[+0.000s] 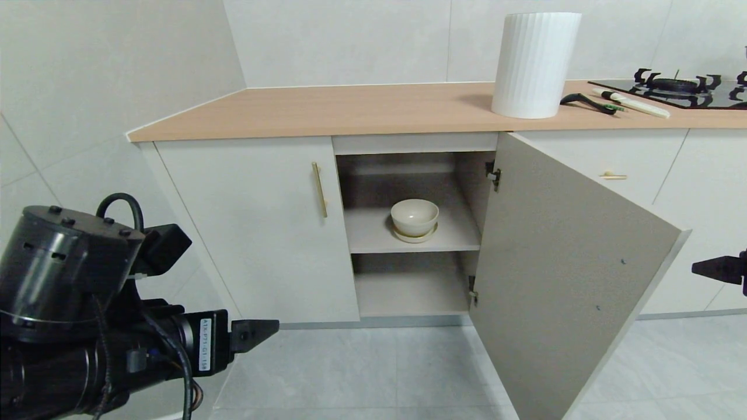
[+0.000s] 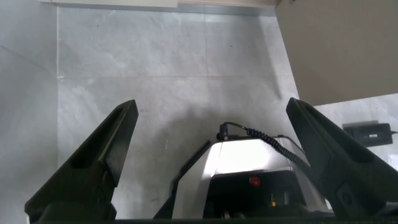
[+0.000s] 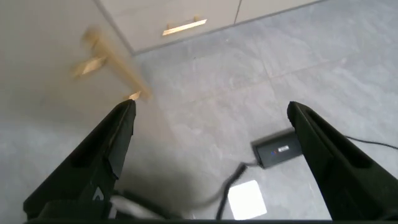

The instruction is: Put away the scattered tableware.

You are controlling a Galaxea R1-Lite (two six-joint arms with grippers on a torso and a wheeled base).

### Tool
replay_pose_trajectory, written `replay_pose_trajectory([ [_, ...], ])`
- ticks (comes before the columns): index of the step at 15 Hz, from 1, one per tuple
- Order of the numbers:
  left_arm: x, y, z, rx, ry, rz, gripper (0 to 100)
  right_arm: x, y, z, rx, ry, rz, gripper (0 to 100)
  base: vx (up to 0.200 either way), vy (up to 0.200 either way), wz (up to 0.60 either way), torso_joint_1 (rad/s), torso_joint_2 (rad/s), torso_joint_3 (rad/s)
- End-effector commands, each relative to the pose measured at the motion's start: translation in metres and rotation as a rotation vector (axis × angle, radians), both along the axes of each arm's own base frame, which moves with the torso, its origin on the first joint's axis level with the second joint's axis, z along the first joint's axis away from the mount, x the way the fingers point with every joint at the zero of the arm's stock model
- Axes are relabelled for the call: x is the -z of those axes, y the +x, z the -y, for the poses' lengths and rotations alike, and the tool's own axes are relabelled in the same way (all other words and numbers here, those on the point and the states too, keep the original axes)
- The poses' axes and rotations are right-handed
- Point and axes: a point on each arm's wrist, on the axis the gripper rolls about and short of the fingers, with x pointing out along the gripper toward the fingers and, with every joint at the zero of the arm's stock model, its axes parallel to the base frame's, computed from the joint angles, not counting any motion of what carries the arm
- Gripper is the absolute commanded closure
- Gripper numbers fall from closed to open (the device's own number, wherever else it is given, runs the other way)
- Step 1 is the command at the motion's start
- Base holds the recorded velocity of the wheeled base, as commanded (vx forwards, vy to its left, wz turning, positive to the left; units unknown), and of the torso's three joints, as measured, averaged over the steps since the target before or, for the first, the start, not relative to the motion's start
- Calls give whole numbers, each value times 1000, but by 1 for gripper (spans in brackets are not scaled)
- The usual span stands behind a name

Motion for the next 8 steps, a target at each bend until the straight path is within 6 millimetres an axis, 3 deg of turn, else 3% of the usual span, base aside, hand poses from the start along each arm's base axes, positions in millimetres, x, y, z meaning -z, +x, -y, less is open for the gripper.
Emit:
replay_pose_trajectory([
  [1, 0, 0, 0, 0, 1, -1, 0, 12, 17, 3, 26, 13, -34, 0, 0, 0, 0, 0, 0, 0],
  [8, 0, 1, 0, -4, -2, -2, 0, 28, 36, -5, 23, 57, -22, 0, 0, 0, 0, 0, 0, 0],
])
